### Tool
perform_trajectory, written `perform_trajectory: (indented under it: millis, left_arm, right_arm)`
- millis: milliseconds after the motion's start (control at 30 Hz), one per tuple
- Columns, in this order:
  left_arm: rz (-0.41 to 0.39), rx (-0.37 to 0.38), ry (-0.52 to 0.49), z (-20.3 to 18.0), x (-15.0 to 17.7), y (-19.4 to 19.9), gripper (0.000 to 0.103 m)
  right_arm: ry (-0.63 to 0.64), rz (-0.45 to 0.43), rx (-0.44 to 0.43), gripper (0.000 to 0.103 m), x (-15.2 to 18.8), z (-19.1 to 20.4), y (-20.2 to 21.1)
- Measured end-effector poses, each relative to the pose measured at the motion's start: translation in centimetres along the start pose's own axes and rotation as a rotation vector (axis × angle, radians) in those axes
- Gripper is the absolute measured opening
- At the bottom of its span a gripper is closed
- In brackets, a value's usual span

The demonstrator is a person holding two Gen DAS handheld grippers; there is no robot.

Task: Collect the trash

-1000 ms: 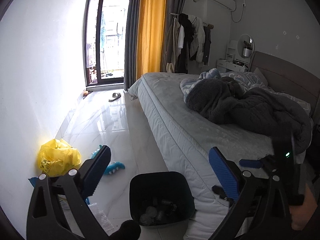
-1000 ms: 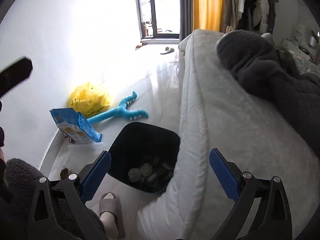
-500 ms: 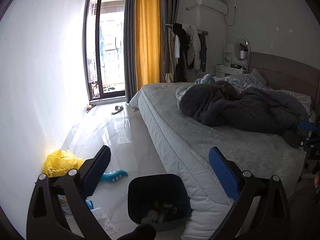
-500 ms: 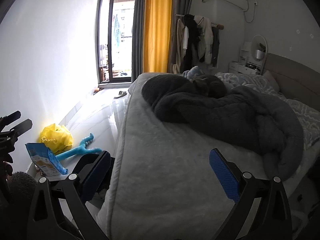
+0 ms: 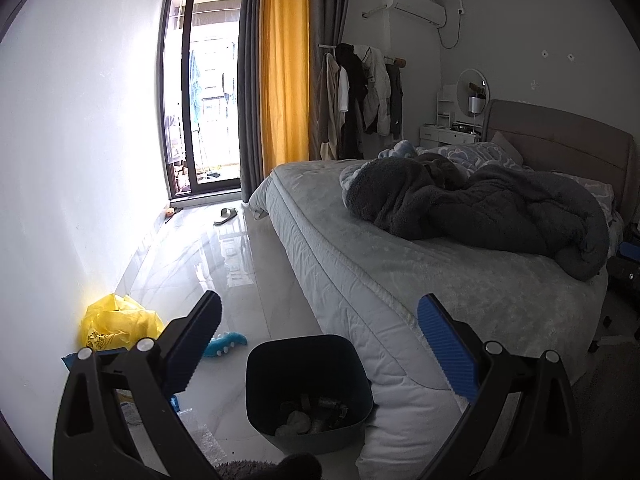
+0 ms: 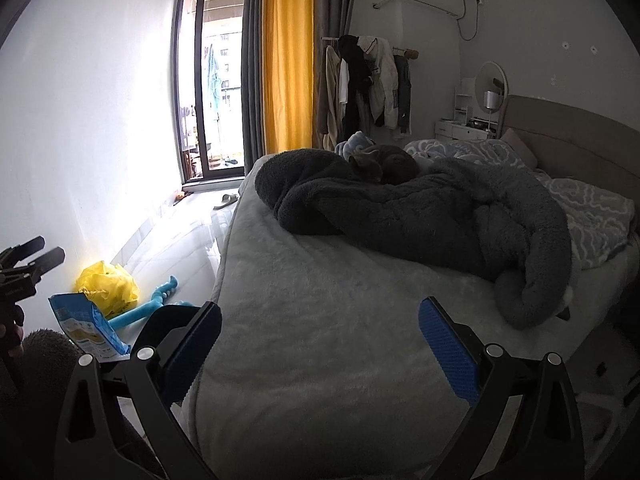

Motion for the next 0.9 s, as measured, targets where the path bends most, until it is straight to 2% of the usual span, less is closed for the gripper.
perform_trajectory:
  millis: [400,900]
  left_arm:
    - [0.031,-0.025,-0.014,-0.52,0.37,-0.29,0.1]
    - [0.037,-0.026,-0.025,-0.84,0.39,-0.45,0.1]
  right_arm:
    - [-0.017,-0.017,-0.099,0.1,0.05,-0.11,0.49]
    - [-0.031,-0.011,-0.113,0.1,0.07,-0.3,0.54]
Point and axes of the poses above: each gripper's, at about its wrist camera, not at the fingertips, and y roughly against the way its jaws point, z to its left, x to its underside, the point moved 3 cm from there along -y, roughly the way its jaws point, and after that the axes turned 2 degrees about -x, right-handed, at the moved point
